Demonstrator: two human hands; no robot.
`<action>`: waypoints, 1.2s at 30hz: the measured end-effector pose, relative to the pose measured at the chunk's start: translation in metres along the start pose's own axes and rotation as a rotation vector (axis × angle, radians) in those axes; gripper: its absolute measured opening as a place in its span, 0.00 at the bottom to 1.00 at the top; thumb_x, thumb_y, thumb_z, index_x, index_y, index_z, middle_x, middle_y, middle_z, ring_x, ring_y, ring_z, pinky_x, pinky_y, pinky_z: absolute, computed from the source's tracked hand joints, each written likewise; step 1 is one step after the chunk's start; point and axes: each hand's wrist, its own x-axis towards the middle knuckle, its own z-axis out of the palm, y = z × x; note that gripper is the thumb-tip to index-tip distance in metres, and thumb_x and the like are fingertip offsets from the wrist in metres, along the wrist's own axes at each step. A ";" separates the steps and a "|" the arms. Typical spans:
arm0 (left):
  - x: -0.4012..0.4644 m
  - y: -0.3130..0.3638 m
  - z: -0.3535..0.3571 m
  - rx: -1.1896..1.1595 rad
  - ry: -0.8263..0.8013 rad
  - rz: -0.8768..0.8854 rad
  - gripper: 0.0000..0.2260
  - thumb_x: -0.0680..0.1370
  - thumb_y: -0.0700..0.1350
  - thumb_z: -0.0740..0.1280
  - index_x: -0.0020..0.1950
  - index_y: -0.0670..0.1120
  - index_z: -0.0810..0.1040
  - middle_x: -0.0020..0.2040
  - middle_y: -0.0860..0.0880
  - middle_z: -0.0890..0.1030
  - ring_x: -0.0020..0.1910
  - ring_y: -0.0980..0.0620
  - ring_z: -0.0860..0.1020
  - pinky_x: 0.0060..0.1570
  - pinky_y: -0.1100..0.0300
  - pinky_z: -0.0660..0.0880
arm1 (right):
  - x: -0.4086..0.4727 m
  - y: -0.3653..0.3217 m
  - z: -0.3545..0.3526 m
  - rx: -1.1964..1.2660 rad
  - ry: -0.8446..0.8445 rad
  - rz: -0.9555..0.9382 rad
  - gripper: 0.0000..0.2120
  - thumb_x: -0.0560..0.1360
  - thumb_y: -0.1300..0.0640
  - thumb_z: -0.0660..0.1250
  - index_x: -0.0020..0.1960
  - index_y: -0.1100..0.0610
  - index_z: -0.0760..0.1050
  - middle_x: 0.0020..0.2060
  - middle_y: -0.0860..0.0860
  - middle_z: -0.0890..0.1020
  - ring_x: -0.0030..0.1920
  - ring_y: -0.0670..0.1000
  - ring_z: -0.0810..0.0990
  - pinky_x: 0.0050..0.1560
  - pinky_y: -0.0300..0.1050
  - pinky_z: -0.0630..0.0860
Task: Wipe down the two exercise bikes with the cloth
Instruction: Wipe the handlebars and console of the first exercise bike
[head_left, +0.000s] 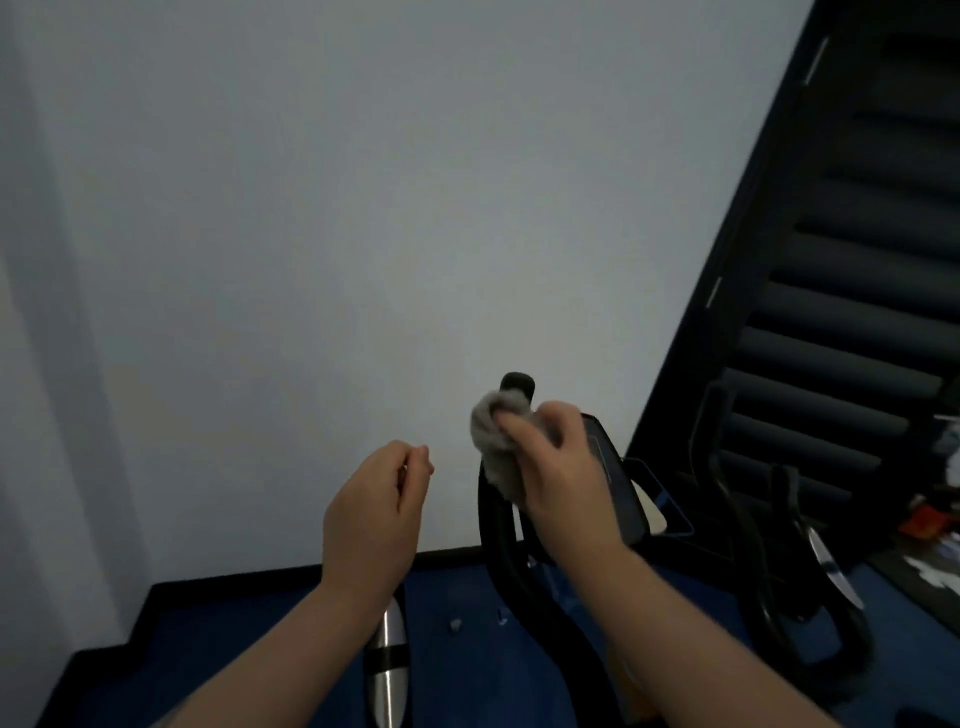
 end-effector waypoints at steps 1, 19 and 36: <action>0.000 0.000 0.001 0.012 0.006 -0.001 0.16 0.81 0.53 0.56 0.39 0.46 0.75 0.30 0.53 0.74 0.34 0.53 0.74 0.29 0.63 0.66 | -0.009 0.004 0.002 0.016 -0.027 -0.027 0.18 0.72 0.63 0.66 0.61 0.53 0.76 0.54 0.52 0.69 0.40 0.50 0.73 0.35 0.43 0.76; 0.000 0.003 0.001 0.040 0.060 -0.005 0.17 0.80 0.54 0.56 0.38 0.46 0.75 0.30 0.50 0.75 0.30 0.51 0.73 0.31 0.51 0.71 | -0.023 0.009 0.009 0.435 0.066 0.436 0.03 0.78 0.58 0.66 0.51 0.52 0.77 0.45 0.43 0.72 0.45 0.43 0.75 0.45 0.24 0.67; 0.002 0.001 0.002 0.062 0.072 -0.009 0.17 0.79 0.56 0.57 0.38 0.48 0.74 0.29 0.51 0.73 0.29 0.51 0.72 0.28 0.54 0.69 | 0.014 -0.004 -0.011 0.604 0.149 0.487 0.12 0.77 0.51 0.68 0.48 0.41 0.64 0.43 0.44 0.78 0.42 0.38 0.78 0.37 0.31 0.73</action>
